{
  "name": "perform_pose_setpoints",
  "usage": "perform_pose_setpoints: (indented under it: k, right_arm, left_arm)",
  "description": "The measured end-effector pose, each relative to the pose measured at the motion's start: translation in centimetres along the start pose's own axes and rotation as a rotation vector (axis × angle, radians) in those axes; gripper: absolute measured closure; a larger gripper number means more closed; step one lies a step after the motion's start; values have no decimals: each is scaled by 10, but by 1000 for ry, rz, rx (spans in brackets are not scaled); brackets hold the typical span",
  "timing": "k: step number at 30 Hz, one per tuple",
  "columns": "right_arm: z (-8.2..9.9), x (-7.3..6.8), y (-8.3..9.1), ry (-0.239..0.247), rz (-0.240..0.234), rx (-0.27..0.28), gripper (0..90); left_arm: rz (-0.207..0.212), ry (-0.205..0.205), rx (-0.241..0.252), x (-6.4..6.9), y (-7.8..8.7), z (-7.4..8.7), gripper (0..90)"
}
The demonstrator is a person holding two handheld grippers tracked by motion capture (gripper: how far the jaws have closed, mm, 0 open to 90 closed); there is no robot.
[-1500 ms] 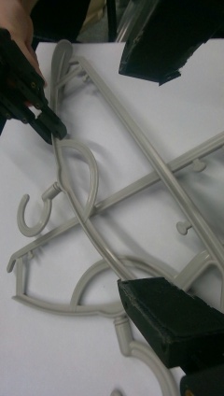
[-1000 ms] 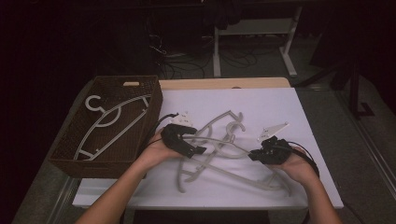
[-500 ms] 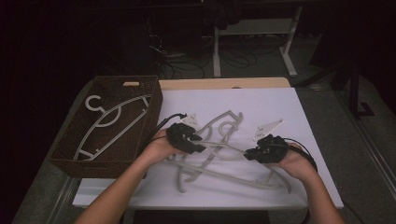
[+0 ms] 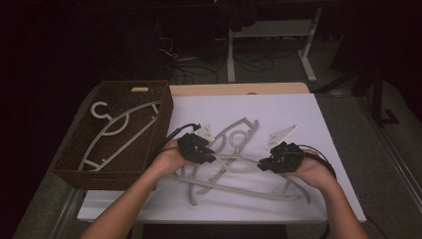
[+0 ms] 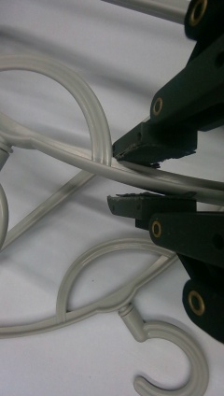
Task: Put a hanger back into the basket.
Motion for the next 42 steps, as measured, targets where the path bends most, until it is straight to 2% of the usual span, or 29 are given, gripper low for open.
perform_pose_setpoints:
  k: [12,16,19,22,26,27,30,36,42]
  right_arm:
    - [5,10,-2,2,-53,-9,788]
    - [5,14,-1,-5,-69,4,778]
    - [5,17,0,-16,-61,19,756]
    - [5,21,4,-51,-56,64,692]
    - [4,24,11,-71,-15,117,487]
    - [3,25,14,-79,5,132,448]
    - [2,27,21,-90,25,158,341]
    - [5,32,33,-121,84,184,234]
    - [14,36,47,-146,146,192,197]
  left_arm:
    - [50,-82,-30,11,-1,5,813]
    - [62,-68,-9,11,4,6,818]
    - [67,-52,20,10,7,7,820]
    - [73,-29,45,10,11,7,821]
    - [66,-4,57,9,18,5,822]
    - [61,-6,57,9,20,5,822]
    - [46,12,69,7,28,4,822]
    - [17,54,94,5,49,1,822]
    - [-12,60,108,3,71,-4,822]
Point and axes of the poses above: each handheld gripper's, and its own axes: y roughly backward along the jaws, z roughly out of its underside, x roughly to its right, the point moved 1 cm from there along -y, roughly forward along the jaws, and after that the axes turned 13 degrees about y, right-handed, at the moved point
